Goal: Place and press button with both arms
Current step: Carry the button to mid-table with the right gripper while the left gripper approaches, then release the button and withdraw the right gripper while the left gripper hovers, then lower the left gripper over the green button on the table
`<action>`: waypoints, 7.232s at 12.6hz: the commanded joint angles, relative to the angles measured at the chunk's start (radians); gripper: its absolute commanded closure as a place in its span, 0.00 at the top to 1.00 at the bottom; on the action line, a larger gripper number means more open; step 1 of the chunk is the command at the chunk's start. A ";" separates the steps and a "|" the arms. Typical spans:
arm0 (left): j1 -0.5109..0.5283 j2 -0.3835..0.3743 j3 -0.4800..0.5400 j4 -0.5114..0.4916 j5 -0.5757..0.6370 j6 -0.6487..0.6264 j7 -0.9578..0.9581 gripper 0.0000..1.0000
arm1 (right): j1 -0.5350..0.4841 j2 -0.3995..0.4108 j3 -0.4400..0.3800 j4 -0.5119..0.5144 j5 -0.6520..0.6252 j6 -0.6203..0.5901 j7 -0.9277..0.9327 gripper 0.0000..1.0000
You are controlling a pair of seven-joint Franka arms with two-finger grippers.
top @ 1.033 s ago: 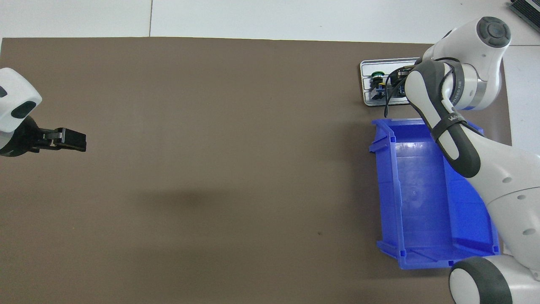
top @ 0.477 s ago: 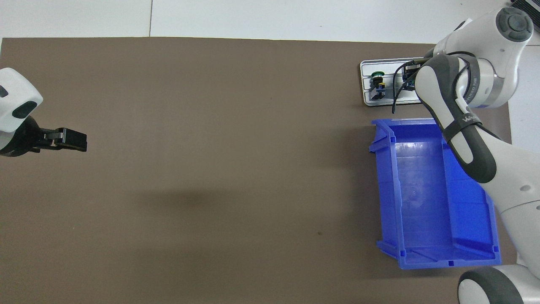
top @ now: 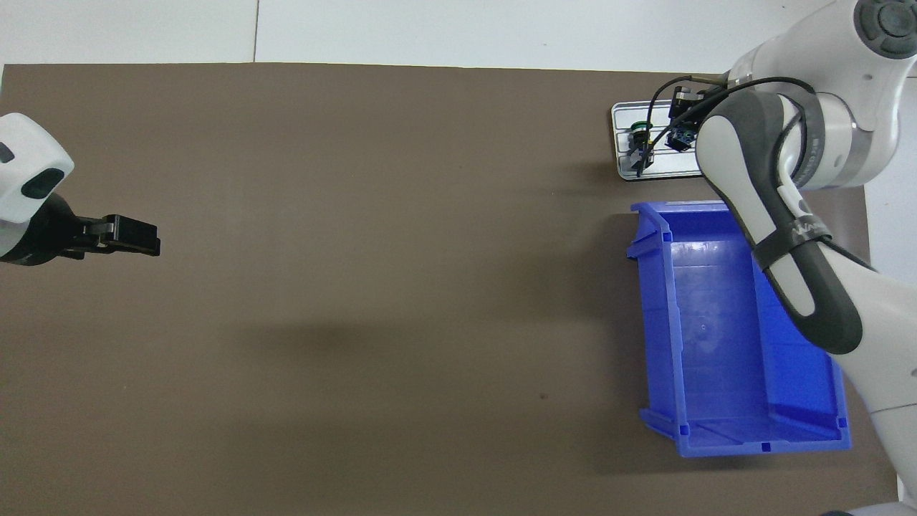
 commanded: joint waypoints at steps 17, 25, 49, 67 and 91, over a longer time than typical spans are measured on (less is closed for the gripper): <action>0.033 -0.023 -0.015 -0.039 -0.013 0.103 0.583 1.00 | 0.770 -0.094 0.003 -0.212 -0.166 -0.069 1.717 0.00; -0.019 -0.041 -0.014 -0.144 -0.013 0.220 0.951 1.00 | 0.854 -0.195 0.006 -0.567 -0.169 0.230 1.905 0.00; -0.582 -0.020 -0.015 -0.578 -0.013 0.646 0.601 1.00 | 0.189 -0.646 -0.010 -0.432 0.047 -0.355 0.164 1.00; -0.668 0.152 -0.014 -0.655 -0.013 0.930 0.569 1.00 | 0.012 -0.646 -0.010 -0.410 0.032 -0.392 -0.137 1.00; -0.629 0.153 -0.008 -0.655 -0.013 0.932 0.696 0.43 | -0.019 -0.646 -0.011 -0.423 -0.007 -0.359 -0.241 1.00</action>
